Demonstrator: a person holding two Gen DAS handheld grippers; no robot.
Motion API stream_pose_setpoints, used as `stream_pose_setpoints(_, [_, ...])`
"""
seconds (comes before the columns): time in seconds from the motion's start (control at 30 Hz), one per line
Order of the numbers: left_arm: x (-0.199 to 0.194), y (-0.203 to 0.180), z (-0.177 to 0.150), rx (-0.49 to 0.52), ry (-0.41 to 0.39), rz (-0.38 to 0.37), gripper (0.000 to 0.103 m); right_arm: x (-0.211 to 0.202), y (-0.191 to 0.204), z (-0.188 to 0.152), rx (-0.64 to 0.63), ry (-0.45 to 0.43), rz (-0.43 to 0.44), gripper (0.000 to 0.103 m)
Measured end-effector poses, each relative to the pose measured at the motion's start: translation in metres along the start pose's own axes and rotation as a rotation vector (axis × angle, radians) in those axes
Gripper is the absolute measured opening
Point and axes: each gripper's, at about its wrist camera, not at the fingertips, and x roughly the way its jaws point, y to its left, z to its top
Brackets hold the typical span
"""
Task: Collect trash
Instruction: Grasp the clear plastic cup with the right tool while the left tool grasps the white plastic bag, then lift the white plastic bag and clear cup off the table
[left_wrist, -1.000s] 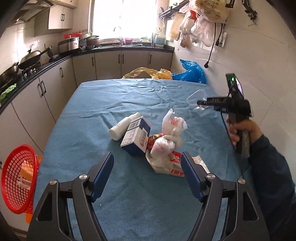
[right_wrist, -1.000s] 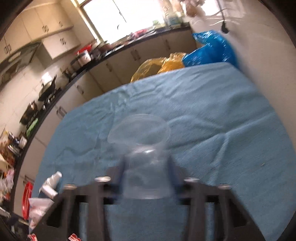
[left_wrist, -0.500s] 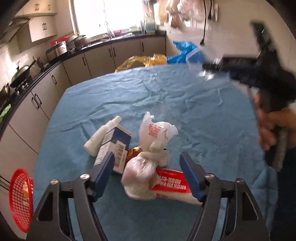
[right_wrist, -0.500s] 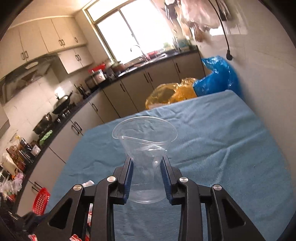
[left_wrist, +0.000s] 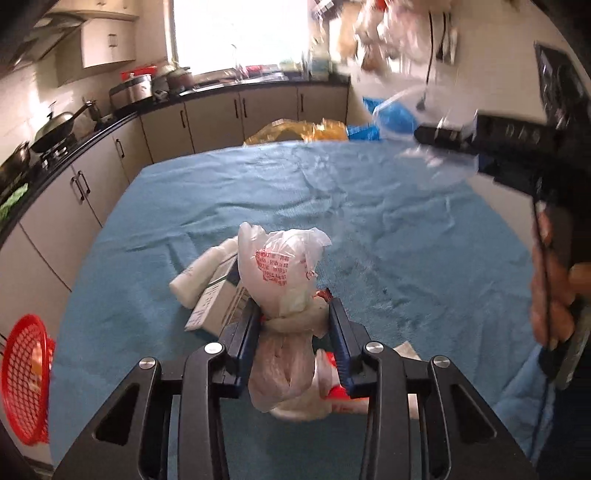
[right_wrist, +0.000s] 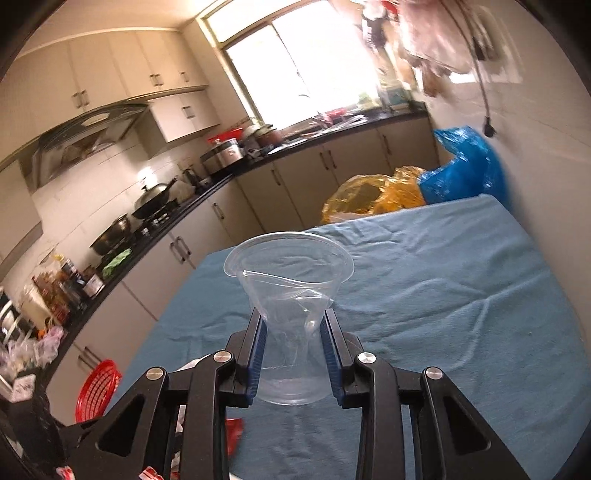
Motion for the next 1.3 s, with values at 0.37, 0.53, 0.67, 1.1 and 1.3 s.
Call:
stream_pose_setpoints(0.37, [-0.072, 0.064, -0.049, -0.156, -0.229, 0.192, 0.036, -0.008, 0.098, -0.052, -0.143, 0.053, 0.149, 0.032])
stream_pose_setpoints(0.53, [-0.067, 0.084, -0.064, -0.220, -0.241, 0.253, 0.036, -0.012, 0.125, -0.085, -0.174, 0.064, 0.146, 0.032])
stream_pose_setpoints(0.67, [-0.060, 0.088, -0.066, -0.239, -0.238, 0.251, 0.036, -0.008, 0.130, -0.101, -0.197, 0.067, 0.134, 0.032])
stream_pose_setpoints(1.1, [-0.055, 0.095, -0.072, -0.261, -0.230, 0.238, 0.036, 0.004, 0.136, -0.120, -0.278, 0.086, 0.134, 0.032])
stream_pose_setpoints(1.3, [-0.054, 0.097, -0.072, -0.269, -0.226, 0.236, 0.036, 0.005, 0.135, -0.122, -0.276, 0.088, 0.136, 0.033])
